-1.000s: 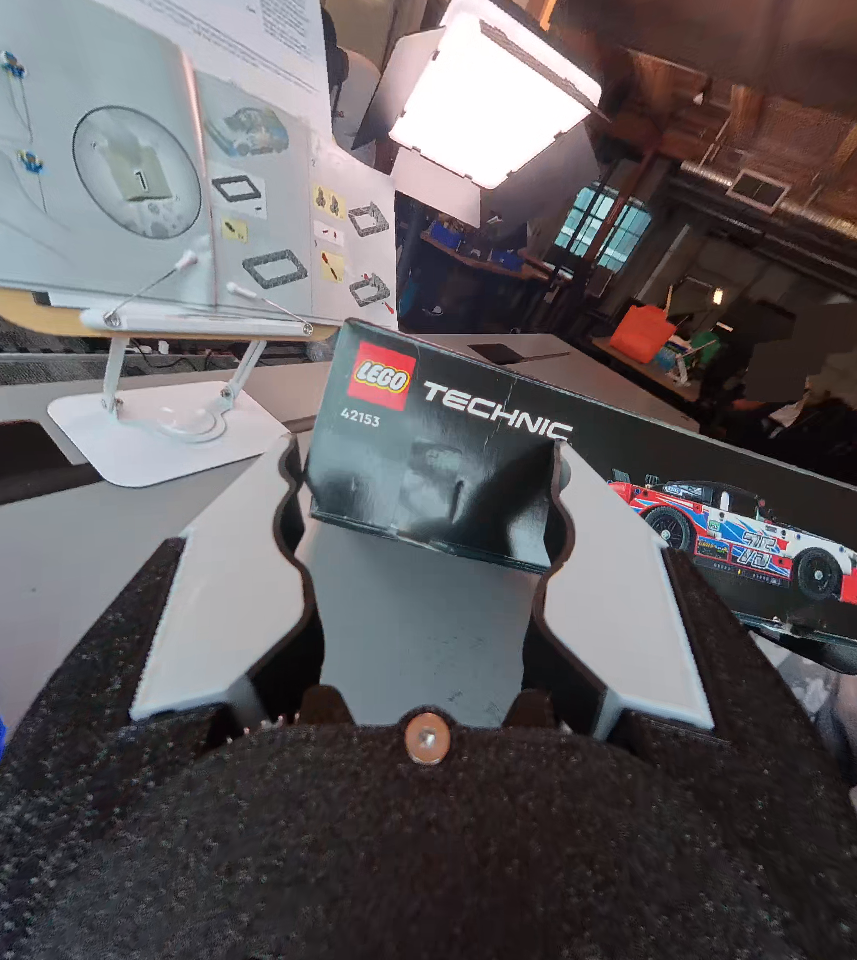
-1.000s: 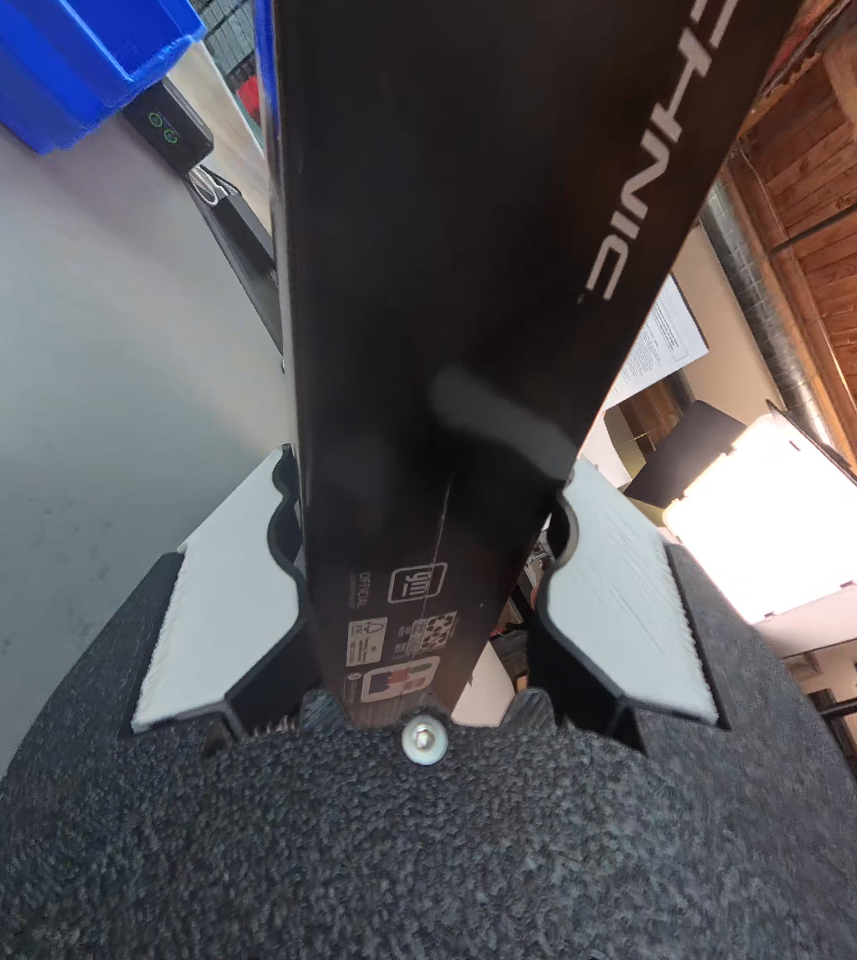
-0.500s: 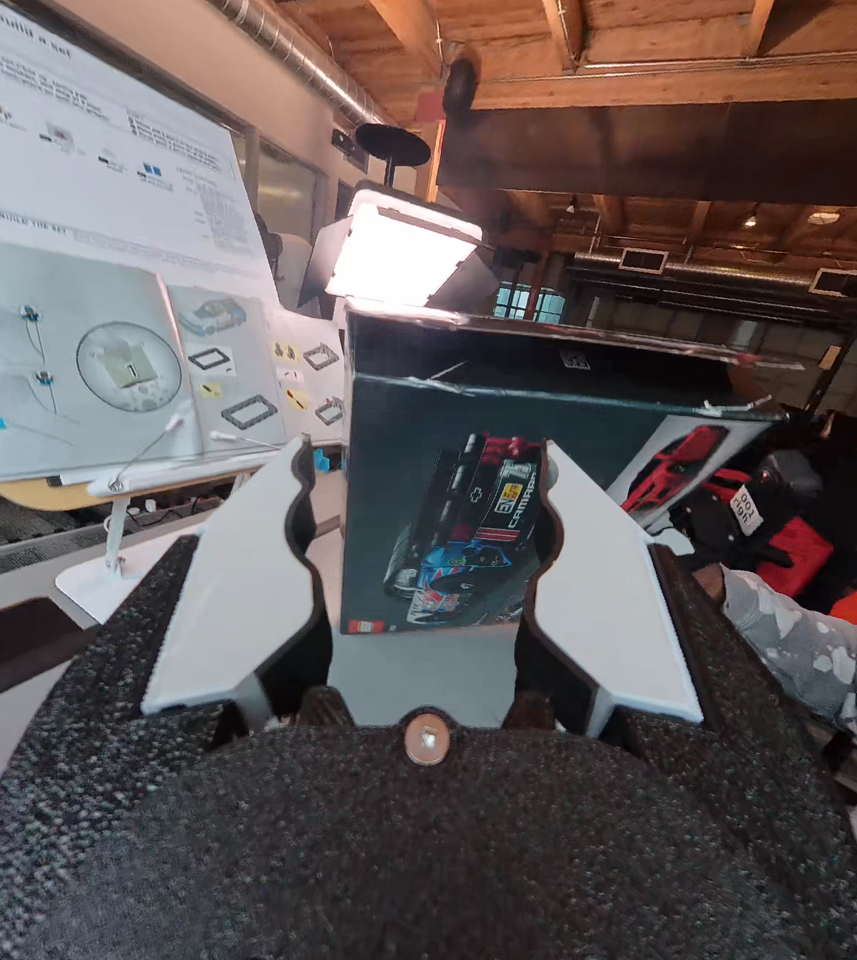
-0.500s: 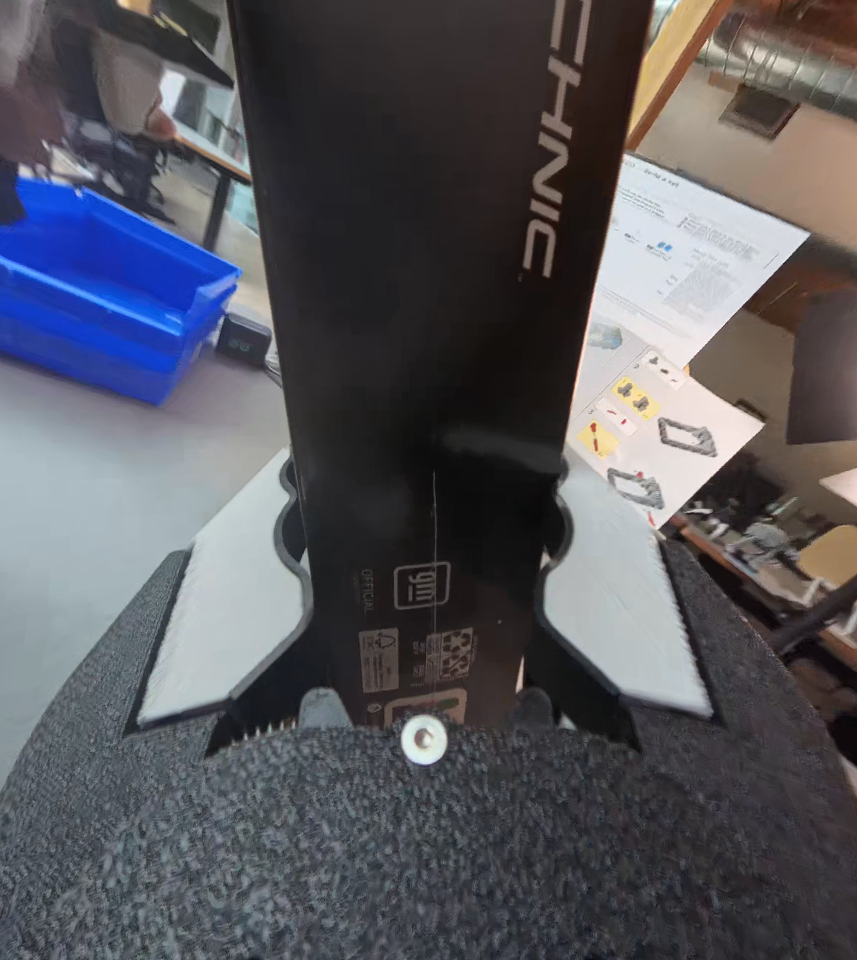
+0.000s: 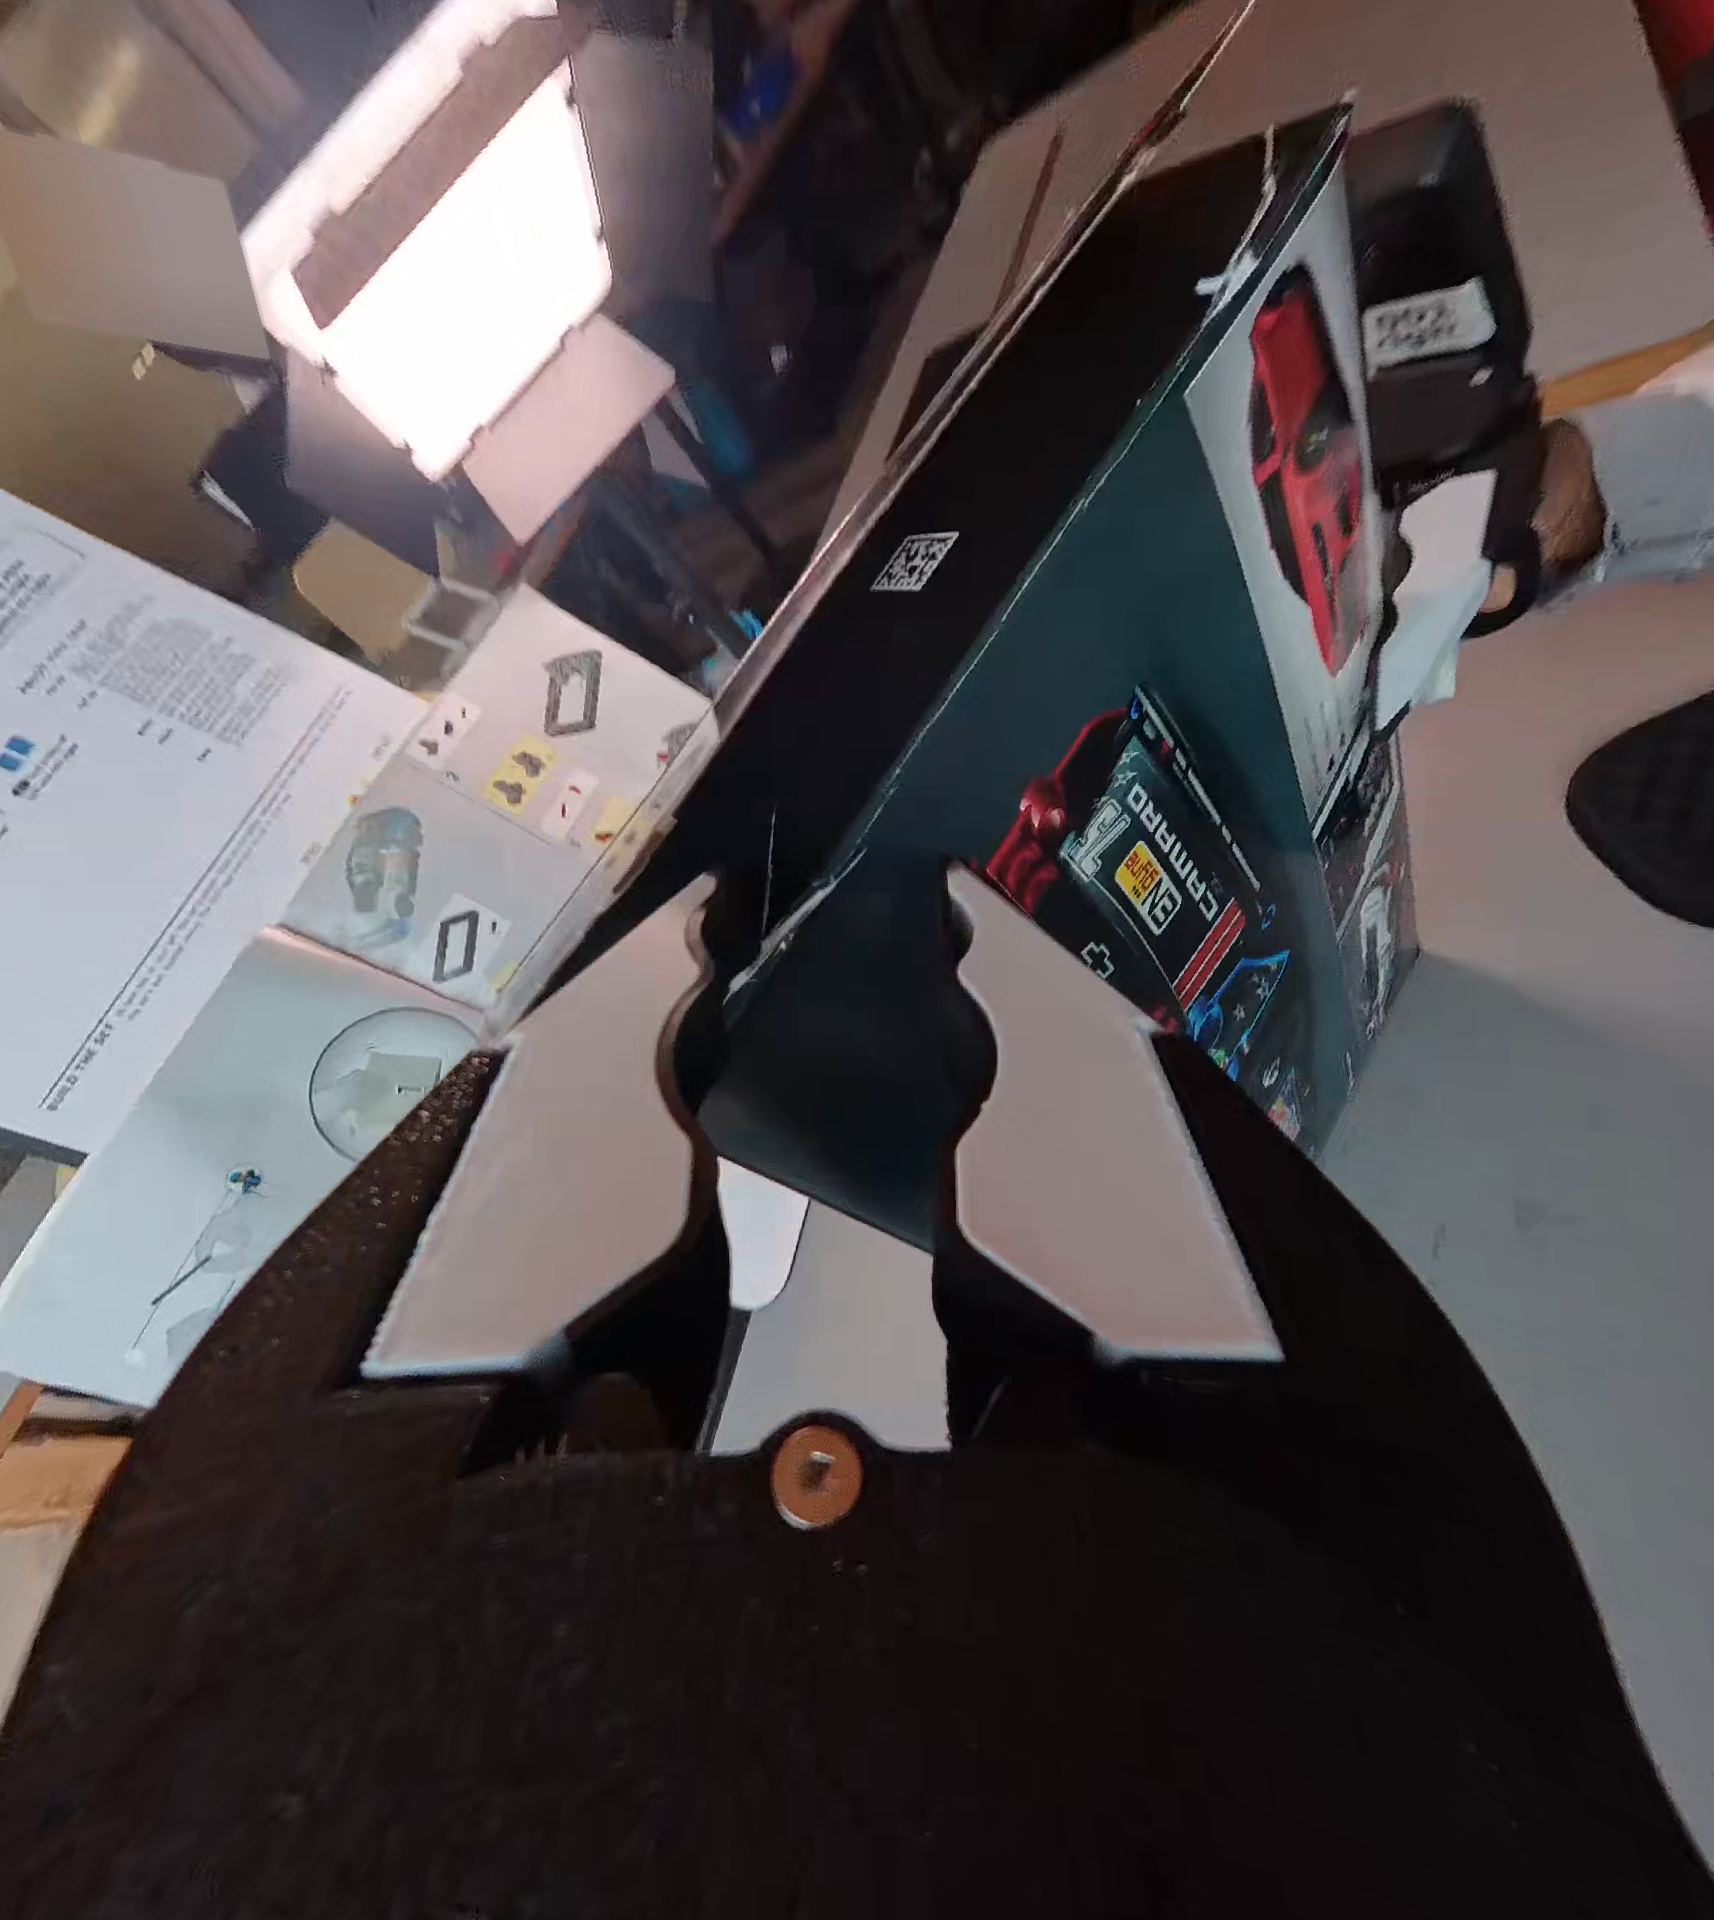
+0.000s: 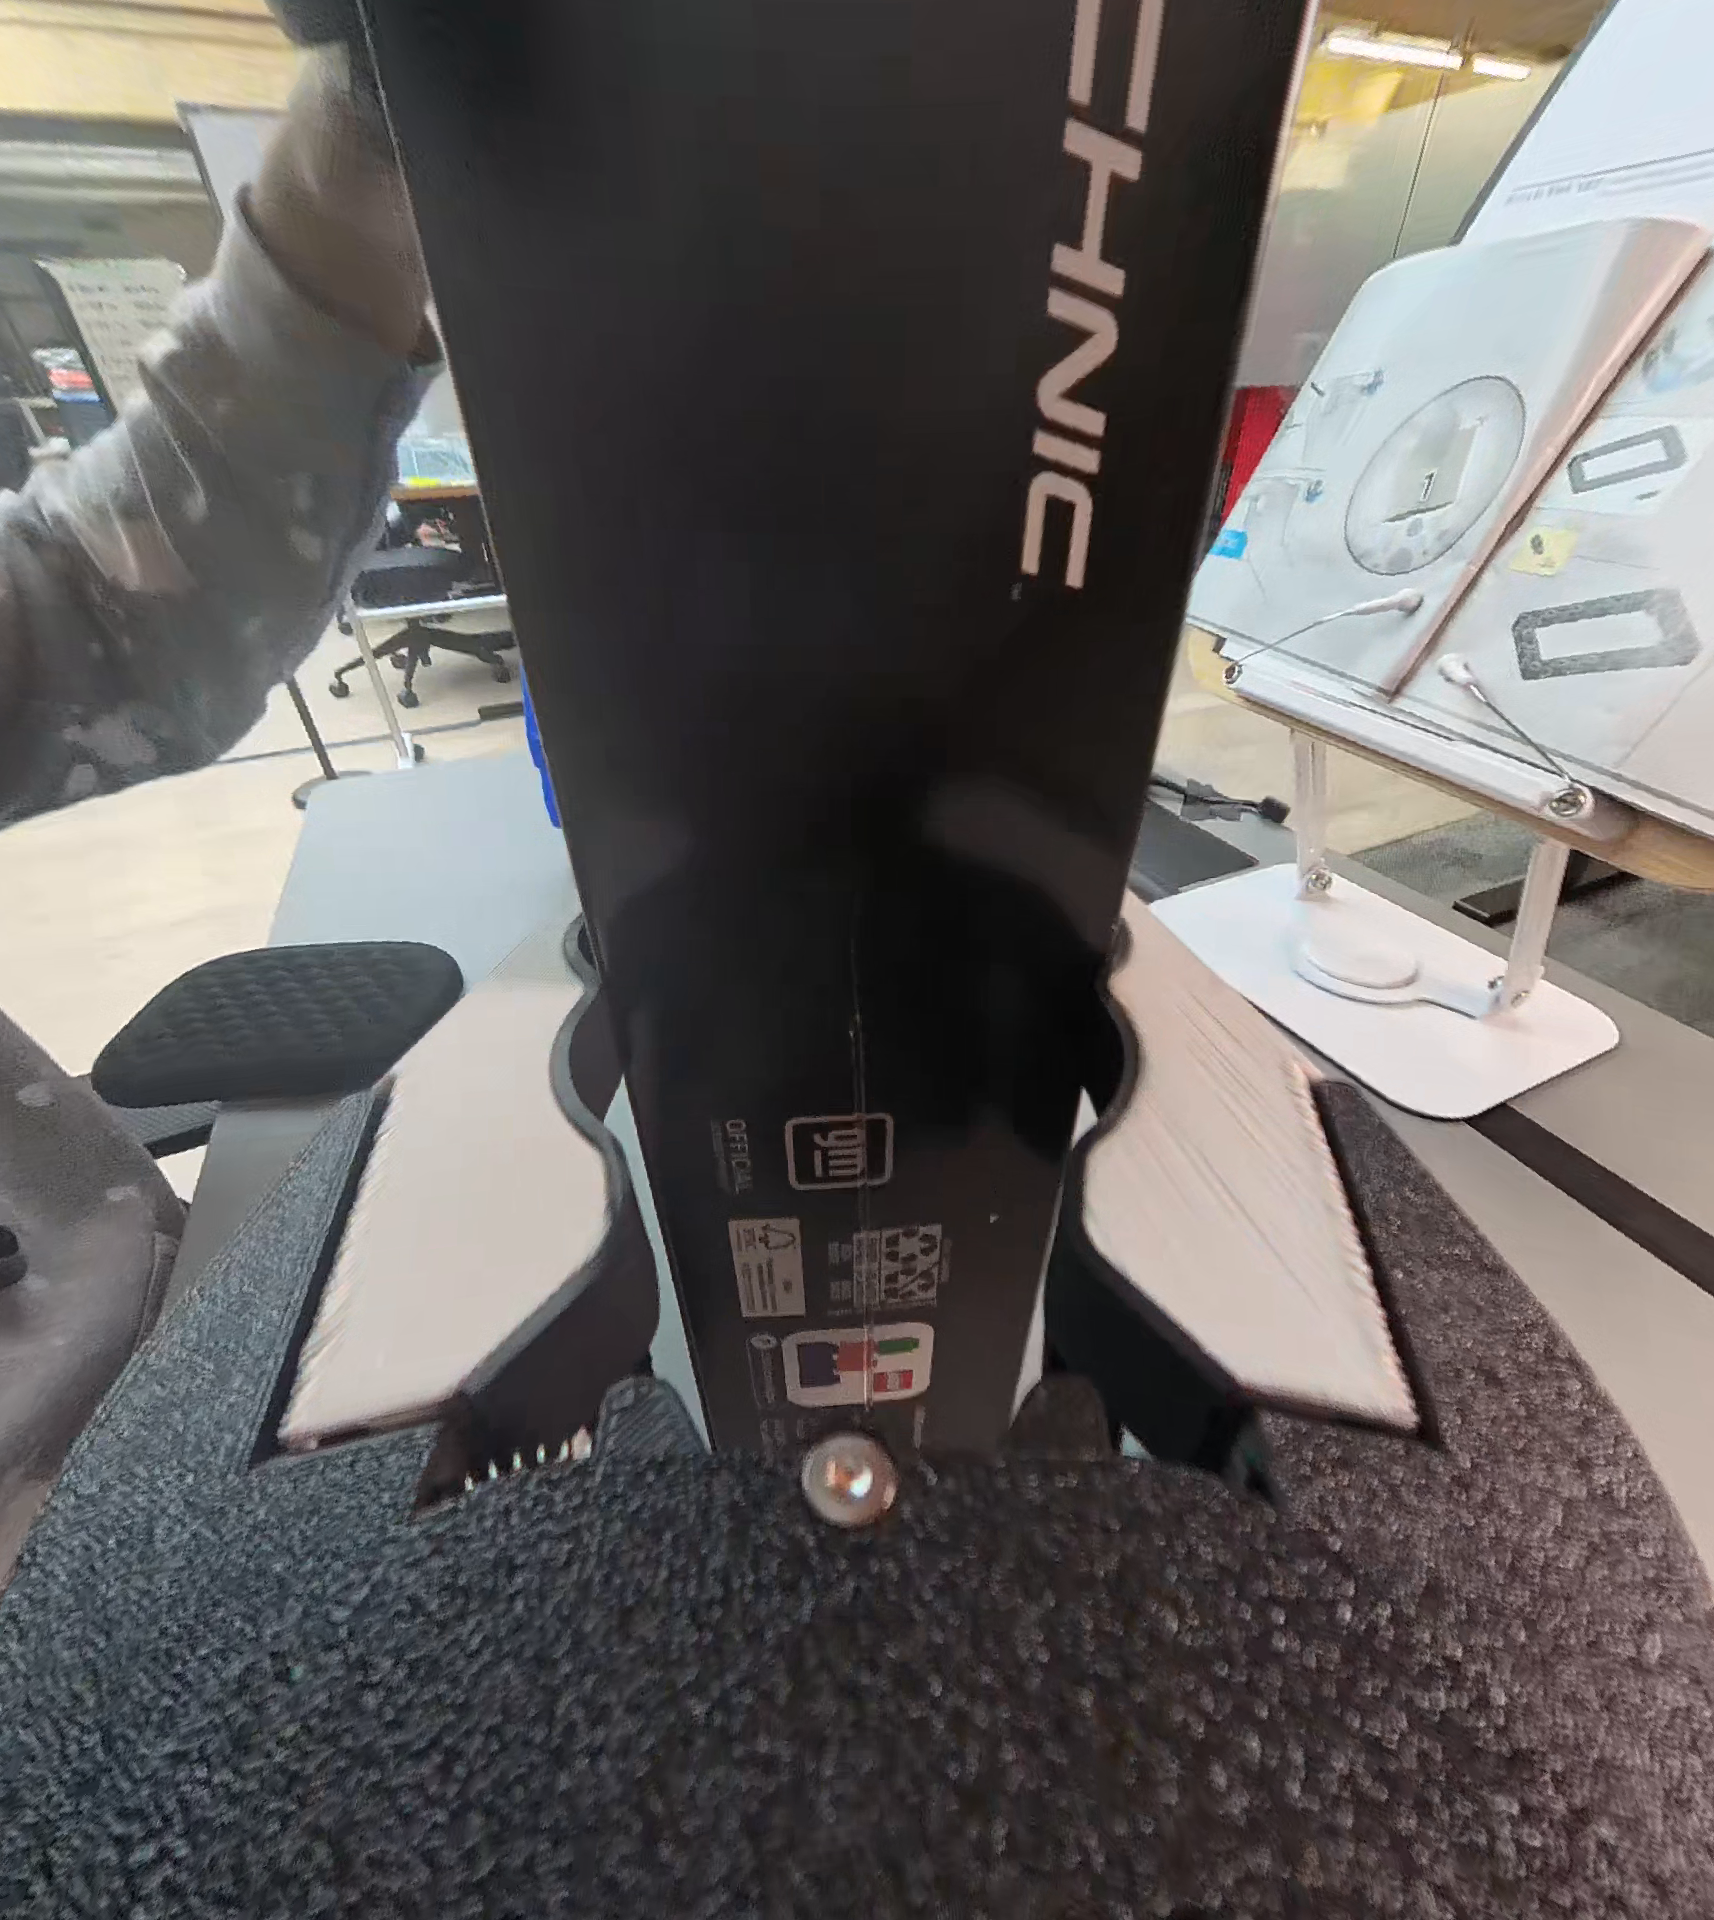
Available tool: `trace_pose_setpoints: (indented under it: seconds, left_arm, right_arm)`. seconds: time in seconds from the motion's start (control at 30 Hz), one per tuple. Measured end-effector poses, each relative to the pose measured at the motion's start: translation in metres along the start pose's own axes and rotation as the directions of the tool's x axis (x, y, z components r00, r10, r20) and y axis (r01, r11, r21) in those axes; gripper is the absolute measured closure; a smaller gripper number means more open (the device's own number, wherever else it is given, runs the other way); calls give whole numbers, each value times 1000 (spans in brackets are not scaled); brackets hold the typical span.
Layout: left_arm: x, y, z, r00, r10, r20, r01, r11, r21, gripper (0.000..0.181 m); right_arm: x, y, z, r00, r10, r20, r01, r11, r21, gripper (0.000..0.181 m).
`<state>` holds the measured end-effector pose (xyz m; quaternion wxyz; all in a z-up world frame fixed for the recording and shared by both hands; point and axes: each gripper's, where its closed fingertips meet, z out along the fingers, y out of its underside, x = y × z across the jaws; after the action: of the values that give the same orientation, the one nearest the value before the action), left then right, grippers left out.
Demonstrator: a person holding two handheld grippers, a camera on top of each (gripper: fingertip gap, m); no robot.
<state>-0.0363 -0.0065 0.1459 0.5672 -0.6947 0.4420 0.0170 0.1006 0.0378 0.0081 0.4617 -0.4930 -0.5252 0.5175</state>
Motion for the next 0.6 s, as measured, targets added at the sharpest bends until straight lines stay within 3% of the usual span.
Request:
trace_pose_setpoints:
  seconds: [0.1, 0.2, 0.27, 0.37, 0.43, 0.5, 0.6]
  left_arm:
    - [-15, -15, 6, 998, -8, -68, 5, 999, -54, 140]
    - [-36, -24, 12, 995, 12, -101, -24, 992, -121, 138]
    - [-47, -26, 19, 993, 9, -117, -28, 986, -165, 139]
    - [-56, -24, 34, 989, 12, -149, -43, 978, -206, 138]
    - [-56, -22, 41, 976, -6, -219, -44, 974, -224, 130]
    - [-50, -21, 43, 942, -68, -330, -12, 972, -236, 119]
    - [-49, -21, 39, 886, -147, -440, 32, 965, -259, 109]
  right_arm:
    - [2, -38, -19, 999, -32, -30, 34, 996, 83, 91]
    - [3, -86, -44, 968, -201, -152, 212, 975, 62, 88]
    - [-10, -124, -58, 916, -344, -208, 362, 931, 52, 109]
    - [-42, -172, -63, 874, -458, -163, 467, 884, 21, 138]
    - [-47, -181, -51, 888, -454, -72, 446, 889, -107, 132]
    - [-39, -175, -39, 925, -380, 5, 365, 886, -287, 115]
    - [-12, -160, -36, 955, -297, 1, 256, 820, -512, 88]
